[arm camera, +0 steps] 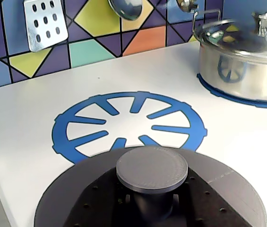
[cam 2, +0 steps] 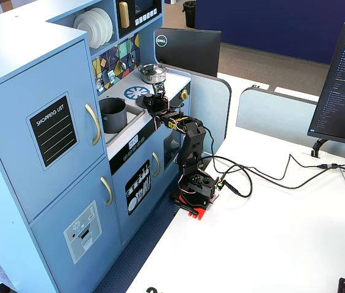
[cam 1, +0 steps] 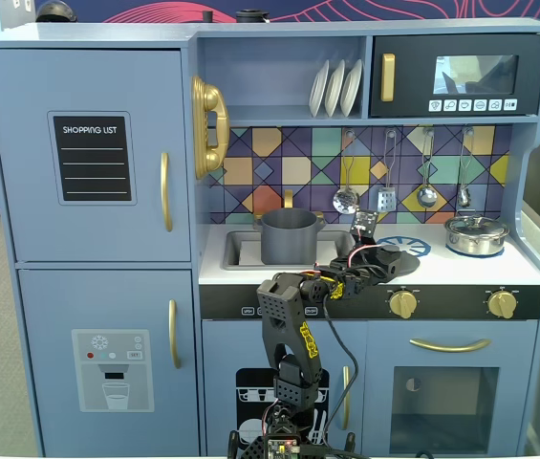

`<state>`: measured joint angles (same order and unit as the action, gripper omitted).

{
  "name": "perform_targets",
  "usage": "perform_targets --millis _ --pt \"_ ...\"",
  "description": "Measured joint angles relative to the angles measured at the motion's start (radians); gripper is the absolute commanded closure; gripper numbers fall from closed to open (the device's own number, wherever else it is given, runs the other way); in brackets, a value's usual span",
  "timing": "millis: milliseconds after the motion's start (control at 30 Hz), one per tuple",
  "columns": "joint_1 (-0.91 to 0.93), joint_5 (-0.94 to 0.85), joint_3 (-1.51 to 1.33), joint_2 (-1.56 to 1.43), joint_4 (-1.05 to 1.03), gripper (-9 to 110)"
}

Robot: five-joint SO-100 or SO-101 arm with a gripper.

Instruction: Take off the lid from the gray recipient and place it on the counter

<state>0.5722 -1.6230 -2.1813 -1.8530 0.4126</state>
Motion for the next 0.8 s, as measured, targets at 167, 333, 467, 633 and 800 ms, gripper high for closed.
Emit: perform_targets --millis 167,333,467,633,800 --pt "0.0 -0.005 -0.006 0.0 0.006 84" --pt "0.003 -0.006 -0.028 -0.003 0.029 69" --pt "0.006 -0.006 -0.04 -0.003 0.057 61" --pt "0.011 -0.003 -0.046 -0.003 0.071 55" --pt "0.032 -0.003 -0.046 -0.006 0.071 56"
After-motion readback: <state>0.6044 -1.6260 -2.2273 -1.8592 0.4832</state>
